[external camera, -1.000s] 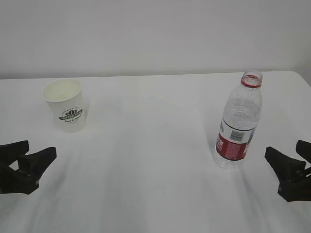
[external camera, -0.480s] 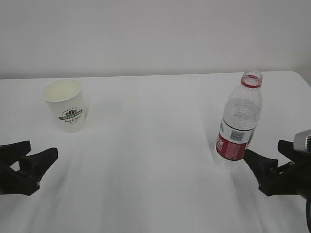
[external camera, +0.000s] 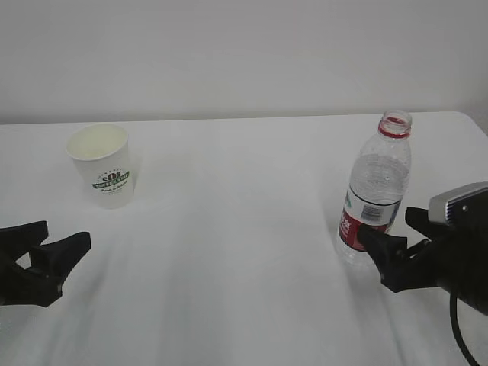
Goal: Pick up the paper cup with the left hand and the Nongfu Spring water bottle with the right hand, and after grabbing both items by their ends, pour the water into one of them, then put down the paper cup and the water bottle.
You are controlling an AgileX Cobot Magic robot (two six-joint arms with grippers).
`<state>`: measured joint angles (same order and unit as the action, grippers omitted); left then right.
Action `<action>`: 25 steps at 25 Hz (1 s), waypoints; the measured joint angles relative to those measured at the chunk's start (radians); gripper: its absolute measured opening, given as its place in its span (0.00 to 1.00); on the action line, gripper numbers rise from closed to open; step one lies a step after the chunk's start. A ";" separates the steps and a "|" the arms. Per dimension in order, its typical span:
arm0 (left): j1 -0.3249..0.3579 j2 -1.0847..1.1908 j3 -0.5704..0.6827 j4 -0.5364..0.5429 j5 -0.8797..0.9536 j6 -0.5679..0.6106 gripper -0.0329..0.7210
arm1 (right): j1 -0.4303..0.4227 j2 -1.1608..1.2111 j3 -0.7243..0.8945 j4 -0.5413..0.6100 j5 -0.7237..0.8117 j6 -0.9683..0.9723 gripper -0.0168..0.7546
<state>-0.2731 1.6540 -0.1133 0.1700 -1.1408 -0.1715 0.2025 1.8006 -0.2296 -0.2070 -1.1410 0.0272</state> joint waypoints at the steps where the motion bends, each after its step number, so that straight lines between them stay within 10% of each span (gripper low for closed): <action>1: 0.000 0.000 0.000 0.000 0.000 0.000 0.74 | 0.000 0.006 -0.009 -0.005 0.000 0.000 0.89; 25: 0.000 0.000 0.000 -0.018 -0.002 0.000 0.74 | 0.000 0.116 -0.169 -0.033 0.000 0.028 0.89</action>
<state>-0.2731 1.6540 -0.1133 0.1517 -1.1431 -0.1715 0.2025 1.9165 -0.3989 -0.2403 -1.1410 0.0554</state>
